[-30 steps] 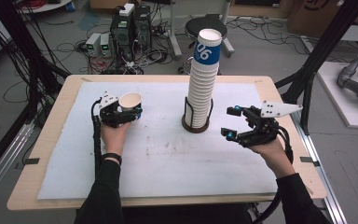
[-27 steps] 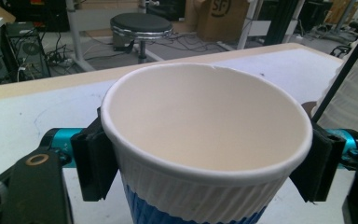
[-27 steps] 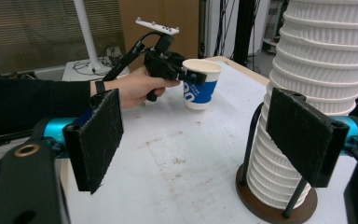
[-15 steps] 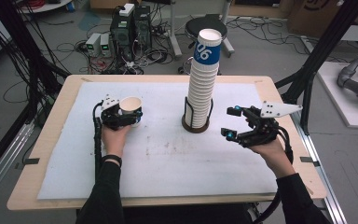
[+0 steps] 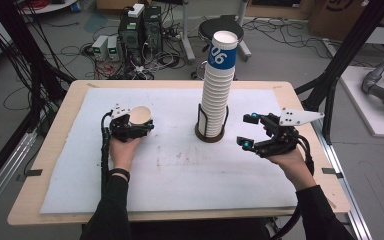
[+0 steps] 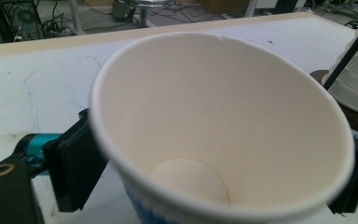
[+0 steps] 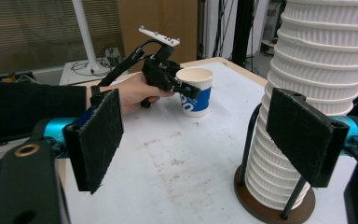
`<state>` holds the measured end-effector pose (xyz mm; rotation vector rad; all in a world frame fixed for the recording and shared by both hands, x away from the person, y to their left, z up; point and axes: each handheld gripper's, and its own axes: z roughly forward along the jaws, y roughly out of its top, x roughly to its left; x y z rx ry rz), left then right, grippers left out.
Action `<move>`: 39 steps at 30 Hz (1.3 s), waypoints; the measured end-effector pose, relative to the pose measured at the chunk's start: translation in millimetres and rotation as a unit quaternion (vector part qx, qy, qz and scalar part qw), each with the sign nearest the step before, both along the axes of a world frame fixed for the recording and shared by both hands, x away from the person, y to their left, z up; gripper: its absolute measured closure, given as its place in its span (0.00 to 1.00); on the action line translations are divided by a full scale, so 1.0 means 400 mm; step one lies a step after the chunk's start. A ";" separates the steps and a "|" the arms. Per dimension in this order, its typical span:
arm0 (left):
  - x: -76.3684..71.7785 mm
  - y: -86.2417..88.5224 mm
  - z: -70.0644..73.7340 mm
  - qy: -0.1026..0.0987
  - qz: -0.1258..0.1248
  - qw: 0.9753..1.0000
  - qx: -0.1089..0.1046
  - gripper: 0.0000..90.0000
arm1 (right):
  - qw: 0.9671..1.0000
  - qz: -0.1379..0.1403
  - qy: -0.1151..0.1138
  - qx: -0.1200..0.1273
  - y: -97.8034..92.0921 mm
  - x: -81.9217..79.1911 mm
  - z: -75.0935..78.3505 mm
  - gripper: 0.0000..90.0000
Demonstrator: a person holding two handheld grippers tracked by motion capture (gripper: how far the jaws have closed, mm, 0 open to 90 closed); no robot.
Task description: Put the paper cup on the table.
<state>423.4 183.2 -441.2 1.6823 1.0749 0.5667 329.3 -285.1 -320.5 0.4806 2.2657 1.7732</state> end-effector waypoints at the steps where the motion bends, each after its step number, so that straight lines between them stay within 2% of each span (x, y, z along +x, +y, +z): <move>1: -0.001 0.000 0.001 0.002 0.003 1.000 0.000 0.08 | 1.000 0.001 0.000 0.000 0.000 0.000 0.000 0.21; 6: -0.013 -0.003 0.012 0.007 0.010 1.000 0.003 0.02 | 1.000 0.002 0.002 0.000 0.001 0.000 0.000 0.21; 11: -0.031 -0.001 0.028 0.010 0.022 1.000 0.016 0.02 | 1.000 -0.002 0.001 0.003 -0.004 0.001 0.001 0.21; 17: -0.058 0.022 0.046 0.021 0.036 0.999 0.021 0.02 | 1.000 0.001 0.002 0.004 -0.005 0.002 0.001 0.21; 21: -0.084 0.040 0.066 0.015 0.036 0.999 0.018 0.02 | 1.000 0.000 0.001 0.004 -0.004 0.008 0.000 0.21; 23: -0.099 0.043 0.082 0.005 0.035 0.999 0.025 0.02 | 1.000 -0.001 0.003 0.005 -0.005 0.008 0.000 0.21; 26: -0.122 0.042 0.105 -0.012 0.022 0.999 0.028 0.02 | 1.000 -0.002 0.002 0.005 -0.007 0.009 0.001 0.21; 31: -0.154 0.023 0.150 -0.027 -0.025 0.999 0.002 0.02 | 1.000 -0.010 0.007 0.006 -0.013 0.014 0.000 0.21; 34: -0.170 -0.004 0.183 -0.047 -0.061 0.997 0.001 0.02 | 1.000 -0.014 0.008 0.008 -0.017 0.018 0.000 0.21; 39: -0.194 -0.061 0.244 -0.073 -0.115 0.991 0.004 0.02 | 1.000 -0.021 0.008 0.010 -0.022 0.021 0.000 0.21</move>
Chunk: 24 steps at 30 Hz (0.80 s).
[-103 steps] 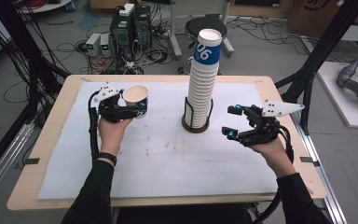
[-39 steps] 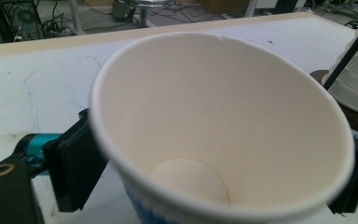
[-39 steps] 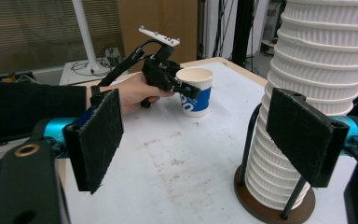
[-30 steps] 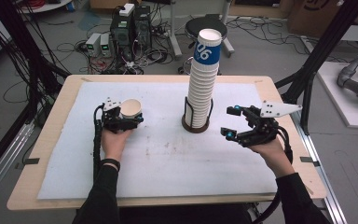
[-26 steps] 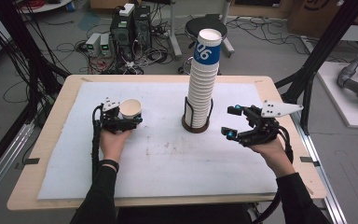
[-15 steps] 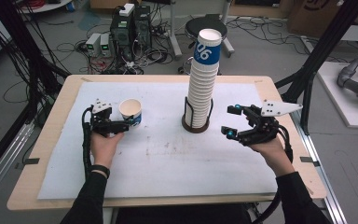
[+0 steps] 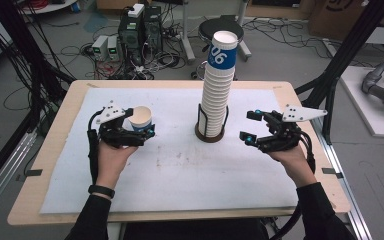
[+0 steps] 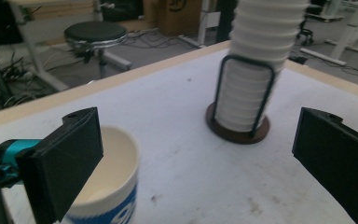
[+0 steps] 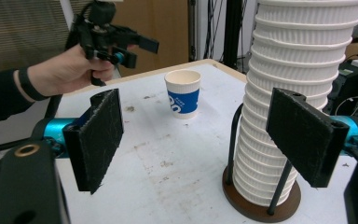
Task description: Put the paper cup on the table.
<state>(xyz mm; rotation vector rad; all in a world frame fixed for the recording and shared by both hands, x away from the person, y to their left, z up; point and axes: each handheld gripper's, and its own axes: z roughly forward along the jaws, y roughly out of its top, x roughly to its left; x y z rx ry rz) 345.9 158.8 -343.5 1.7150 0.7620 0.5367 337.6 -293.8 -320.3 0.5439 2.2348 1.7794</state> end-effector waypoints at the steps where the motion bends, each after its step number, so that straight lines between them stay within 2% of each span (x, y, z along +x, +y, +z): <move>1: -0.002 -0.013 0.012 -0.003 -0.006 1.000 0.003 0.02 | 1.000 -0.002 0.000 -0.001 0.000 0.000 0.000 0.21; 4: -0.006 -0.052 0.038 -0.009 -0.035 0.999 0.009 0.02 | 1.000 -0.004 -0.002 -0.002 -0.001 -0.001 0.000 0.21; 7: -0.005 -0.085 0.052 -0.016 -0.049 0.999 0.013 0.02 | 1.000 -0.003 0.000 -0.001 -0.002 -0.002 0.001 0.21; 11: -0.006 -0.109 0.071 -0.016 -0.065 0.998 0.005 0.02 | 1.000 -0.006 0.000 -0.002 -0.005 0.000 0.001 0.21; 17: -0.031 -0.125 0.091 -0.028 -0.089 0.996 0.000 0.02 | 1.000 -0.005 0.001 0.000 -0.008 -0.006 0.002 0.21; 24: -0.029 -0.126 0.087 -0.019 -0.092 0.996 0.002 0.02 | 1.000 -0.005 0.001 -0.004 -0.009 -0.006 0.000 0.21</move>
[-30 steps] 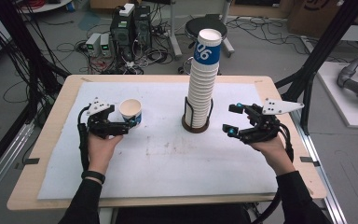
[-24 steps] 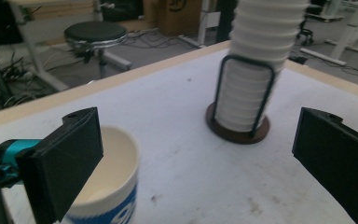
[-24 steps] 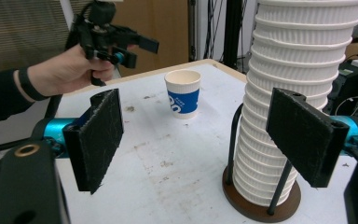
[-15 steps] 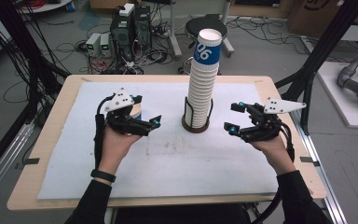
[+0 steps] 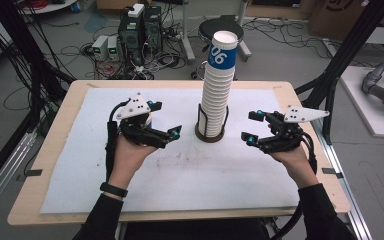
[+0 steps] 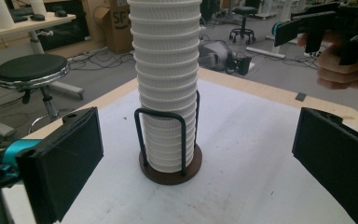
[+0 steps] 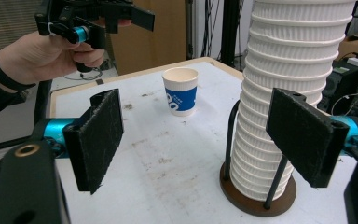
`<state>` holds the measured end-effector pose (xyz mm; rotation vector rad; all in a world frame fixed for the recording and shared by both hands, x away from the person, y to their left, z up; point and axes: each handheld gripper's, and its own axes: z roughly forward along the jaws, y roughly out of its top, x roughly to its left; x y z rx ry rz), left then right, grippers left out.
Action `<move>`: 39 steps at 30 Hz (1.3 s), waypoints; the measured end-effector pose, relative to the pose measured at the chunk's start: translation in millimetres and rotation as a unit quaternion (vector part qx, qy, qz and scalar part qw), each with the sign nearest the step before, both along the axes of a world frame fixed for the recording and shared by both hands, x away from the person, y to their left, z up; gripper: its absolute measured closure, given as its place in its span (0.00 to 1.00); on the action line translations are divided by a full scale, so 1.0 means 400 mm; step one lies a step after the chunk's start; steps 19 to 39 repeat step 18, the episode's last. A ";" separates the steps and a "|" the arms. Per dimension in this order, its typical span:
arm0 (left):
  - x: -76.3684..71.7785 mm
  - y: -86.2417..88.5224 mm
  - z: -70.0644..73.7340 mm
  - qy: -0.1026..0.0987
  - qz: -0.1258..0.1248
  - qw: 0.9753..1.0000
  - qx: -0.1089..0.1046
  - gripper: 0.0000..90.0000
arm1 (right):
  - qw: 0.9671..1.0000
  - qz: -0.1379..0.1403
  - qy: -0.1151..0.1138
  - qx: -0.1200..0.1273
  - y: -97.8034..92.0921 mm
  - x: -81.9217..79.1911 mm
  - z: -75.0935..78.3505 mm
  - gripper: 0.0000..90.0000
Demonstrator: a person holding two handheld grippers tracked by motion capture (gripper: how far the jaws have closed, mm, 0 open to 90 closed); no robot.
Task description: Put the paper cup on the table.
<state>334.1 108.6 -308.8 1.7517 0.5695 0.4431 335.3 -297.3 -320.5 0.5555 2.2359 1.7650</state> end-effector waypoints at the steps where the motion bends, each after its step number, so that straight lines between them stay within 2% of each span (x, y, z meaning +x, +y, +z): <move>1: 0.002 0.001 -0.002 0.001 0.000 1.000 -0.001 0.02 | 1.000 0.000 -0.001 -0.001 -0.001 0.000 -0.001 0.21; 17: 0.018 -0.004 -0.017 0.015 -0.004 1.000 0.000 0.02 | 1.000 -0.004 -0.002 -0.006 -0.006 -0.008 -0.008 0.21; 39: 0.020 -0.007 -0.017 0.015 -0.005 1.000 0.001 0.02 | 1.000 -0.005 -0.002 -0.007 -0.006 -0.009 -0.008 0.21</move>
